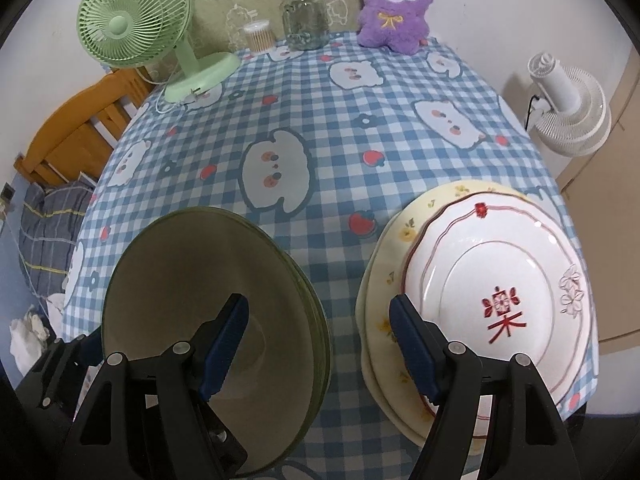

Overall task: Organize plates and bowls
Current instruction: 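Close both tools on the rim of the stacked bowls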

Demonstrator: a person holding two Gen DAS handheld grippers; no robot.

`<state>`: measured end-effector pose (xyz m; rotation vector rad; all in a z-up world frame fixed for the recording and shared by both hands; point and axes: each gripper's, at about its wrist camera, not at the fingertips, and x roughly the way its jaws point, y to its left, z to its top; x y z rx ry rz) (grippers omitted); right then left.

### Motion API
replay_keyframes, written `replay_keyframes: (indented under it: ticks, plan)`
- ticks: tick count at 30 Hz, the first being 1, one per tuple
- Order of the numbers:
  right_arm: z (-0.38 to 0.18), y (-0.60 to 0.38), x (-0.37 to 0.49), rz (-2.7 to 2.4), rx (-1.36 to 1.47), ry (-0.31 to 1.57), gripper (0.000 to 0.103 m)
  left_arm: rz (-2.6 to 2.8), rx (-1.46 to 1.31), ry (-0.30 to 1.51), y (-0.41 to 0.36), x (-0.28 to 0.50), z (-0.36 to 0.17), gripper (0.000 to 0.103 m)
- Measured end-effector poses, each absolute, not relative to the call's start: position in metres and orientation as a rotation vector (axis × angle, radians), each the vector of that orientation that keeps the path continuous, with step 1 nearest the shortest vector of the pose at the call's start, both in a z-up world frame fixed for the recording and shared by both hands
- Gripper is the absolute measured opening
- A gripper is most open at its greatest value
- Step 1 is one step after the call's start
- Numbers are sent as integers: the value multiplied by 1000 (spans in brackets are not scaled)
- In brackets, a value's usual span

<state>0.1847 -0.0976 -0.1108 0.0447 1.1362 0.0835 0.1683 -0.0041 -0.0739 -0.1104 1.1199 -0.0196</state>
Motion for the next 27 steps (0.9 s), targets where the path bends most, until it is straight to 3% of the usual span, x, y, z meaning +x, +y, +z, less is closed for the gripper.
replay_keyframes:
  ticks: [27]
  plan:
    - [-132, -82, 196, 128, 40, 1207, 75, -55, -138, 1170, -5, 174, -89, 82]
